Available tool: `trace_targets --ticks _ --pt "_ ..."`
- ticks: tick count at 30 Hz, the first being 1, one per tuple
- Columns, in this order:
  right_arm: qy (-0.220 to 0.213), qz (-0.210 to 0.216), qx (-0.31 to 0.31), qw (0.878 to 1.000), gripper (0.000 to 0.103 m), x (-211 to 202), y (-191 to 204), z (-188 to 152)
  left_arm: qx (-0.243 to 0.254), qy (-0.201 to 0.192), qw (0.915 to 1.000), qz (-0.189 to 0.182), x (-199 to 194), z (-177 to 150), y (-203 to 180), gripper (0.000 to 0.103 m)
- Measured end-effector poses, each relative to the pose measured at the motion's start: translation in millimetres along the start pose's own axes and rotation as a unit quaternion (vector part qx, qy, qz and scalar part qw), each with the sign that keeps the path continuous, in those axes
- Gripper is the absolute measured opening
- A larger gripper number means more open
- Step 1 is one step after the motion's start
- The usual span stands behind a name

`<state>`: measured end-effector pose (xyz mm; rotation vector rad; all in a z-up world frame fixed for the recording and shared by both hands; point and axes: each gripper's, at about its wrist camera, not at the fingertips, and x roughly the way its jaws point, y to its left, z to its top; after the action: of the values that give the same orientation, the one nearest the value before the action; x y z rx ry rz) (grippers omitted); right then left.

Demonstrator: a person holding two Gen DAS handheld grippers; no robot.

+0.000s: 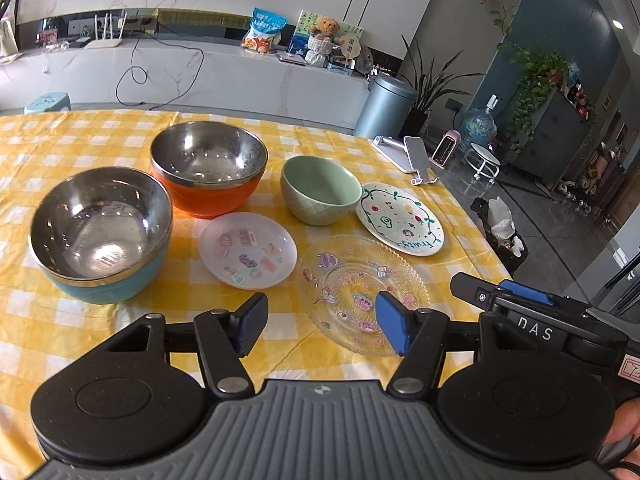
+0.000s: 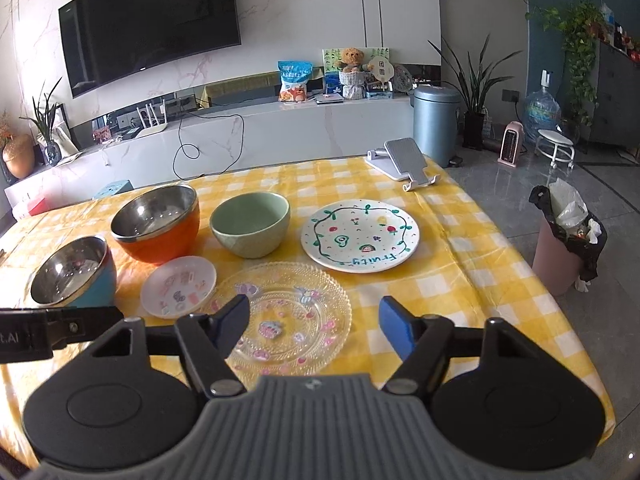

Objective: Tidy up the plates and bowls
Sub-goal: 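Reach both grippers to the clear glass plate rim and close on it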

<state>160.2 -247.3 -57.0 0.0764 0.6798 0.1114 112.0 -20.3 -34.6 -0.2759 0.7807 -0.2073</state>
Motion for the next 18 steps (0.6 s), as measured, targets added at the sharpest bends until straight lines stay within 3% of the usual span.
trace_targets --ticks 4,6,8,13,18 --pt "0.021 0.003 0.046 0.999 0.045 32 -22 1 -0.041 0.023 0.9988 -0.012 33 1 9 0.058" --pt "0.031 0.007 0.071 0.997 0.028 46 -32 -1 -0.047 0.027 0.9985 -0.013 45 0 12 0.053" --pt "0.039 0.012 0.089 0.995 0.022 58 -40 -5 -0.048 0.027 0.9984 -0.010 55 -1 14 0.050" --pt "0.050 0.035 0.099 0.993 0.020 72 -40 -8 -0.074 0.028 0.9967 -0.015 71 -2 24 0.049" --pt "0.061 0.030 0.108 0.992 0.020 81 -41 -11 -0.094 0.028 0.9951 -0.013 80 -1 33 0.048"
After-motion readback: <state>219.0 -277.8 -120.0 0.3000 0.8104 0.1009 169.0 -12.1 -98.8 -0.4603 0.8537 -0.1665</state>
